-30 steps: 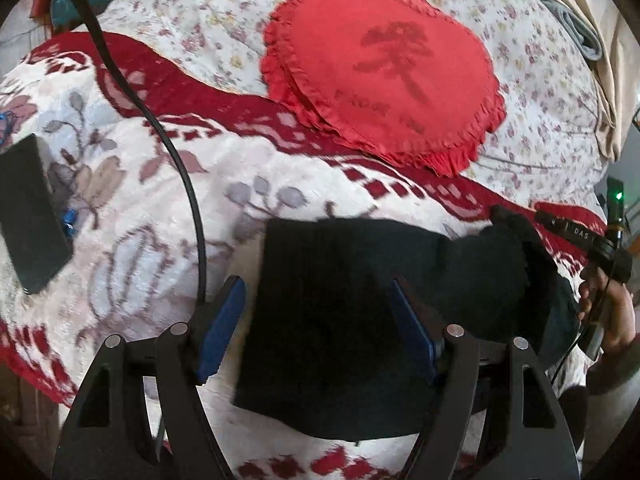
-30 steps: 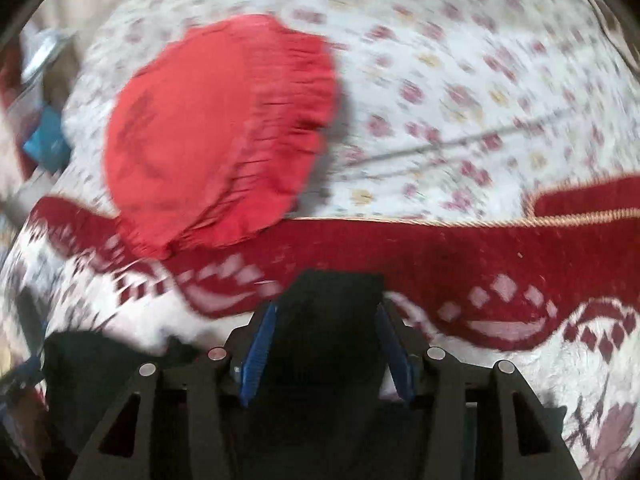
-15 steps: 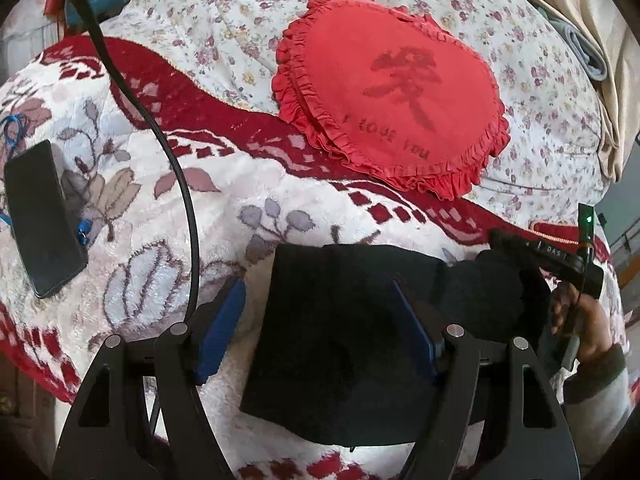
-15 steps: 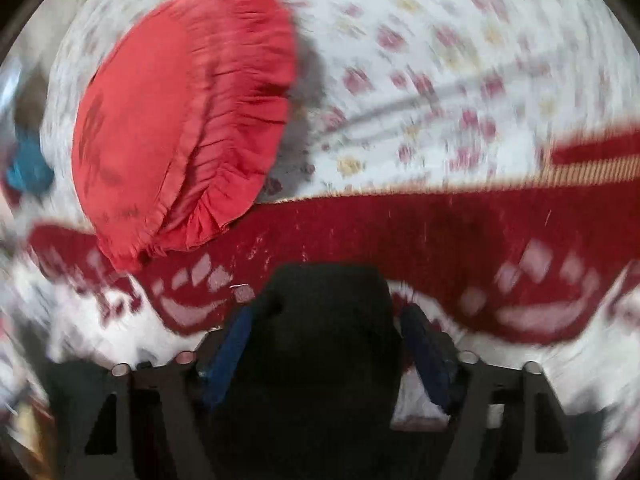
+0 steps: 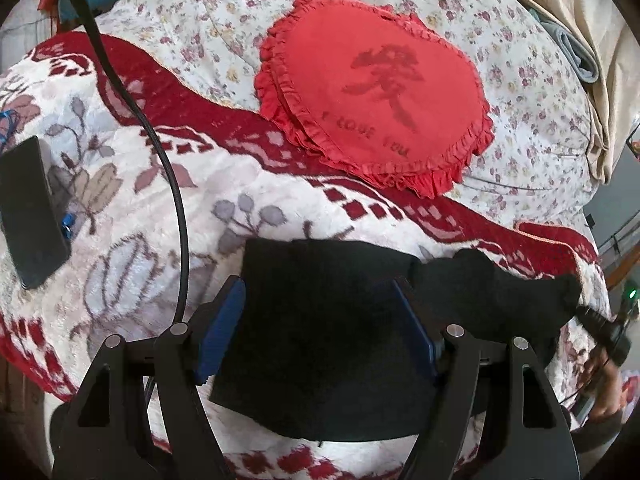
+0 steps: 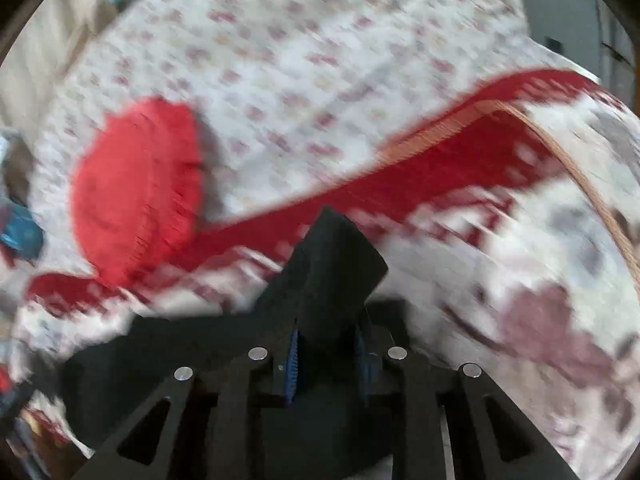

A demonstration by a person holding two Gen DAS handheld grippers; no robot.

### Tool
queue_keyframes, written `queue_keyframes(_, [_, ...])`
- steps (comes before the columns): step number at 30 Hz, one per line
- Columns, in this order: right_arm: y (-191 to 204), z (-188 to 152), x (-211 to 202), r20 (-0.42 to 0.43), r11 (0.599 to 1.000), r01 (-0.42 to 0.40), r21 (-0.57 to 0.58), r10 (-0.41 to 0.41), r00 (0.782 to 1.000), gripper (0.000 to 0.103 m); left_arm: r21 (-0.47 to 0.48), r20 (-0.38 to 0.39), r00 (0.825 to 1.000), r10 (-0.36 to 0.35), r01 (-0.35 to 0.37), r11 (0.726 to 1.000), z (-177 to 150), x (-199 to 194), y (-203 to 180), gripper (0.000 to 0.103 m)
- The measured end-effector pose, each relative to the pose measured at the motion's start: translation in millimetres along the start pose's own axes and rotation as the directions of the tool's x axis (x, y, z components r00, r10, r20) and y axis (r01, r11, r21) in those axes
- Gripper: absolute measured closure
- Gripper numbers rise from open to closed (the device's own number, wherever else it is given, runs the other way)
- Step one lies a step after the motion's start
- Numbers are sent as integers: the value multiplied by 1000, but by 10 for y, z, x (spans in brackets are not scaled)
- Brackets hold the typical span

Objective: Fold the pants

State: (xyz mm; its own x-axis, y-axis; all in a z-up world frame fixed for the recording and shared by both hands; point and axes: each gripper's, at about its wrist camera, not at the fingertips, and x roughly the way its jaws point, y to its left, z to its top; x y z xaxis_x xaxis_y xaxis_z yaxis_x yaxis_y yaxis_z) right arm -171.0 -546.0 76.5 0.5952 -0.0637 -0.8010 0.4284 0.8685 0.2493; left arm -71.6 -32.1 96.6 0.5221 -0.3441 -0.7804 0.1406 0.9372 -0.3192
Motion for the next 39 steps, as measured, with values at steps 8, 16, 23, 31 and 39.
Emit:
queue_keyframes(8, [-291,-288,-78,-15,995,-66,81,68,998,62,29,-4,1000,5,-5,1000,-29,-14,-136,29])
queue_keyframes(16, [-139,-142,-230,48,985,-158,68,155,987,52,55,-14,1000,-15,16,998,-92,-23,-237,29])
queue_keyframes(23, [93,-469,-287,-40,965,-262,17,262,964,52,27,-13,999,-39,40,999,-238,-144,-45,29])
queue_keyframes(31, [313,-795,121,-164,950,-313,8,310,936,59,-1,-39,998,-47,47,999,-369,-167,-25,29])
queue_keyframes(39, [300,-872,337,-87,930,-348,118,359,929,83,12,-37,997,-70,70,997,-358,-175,-179,29])
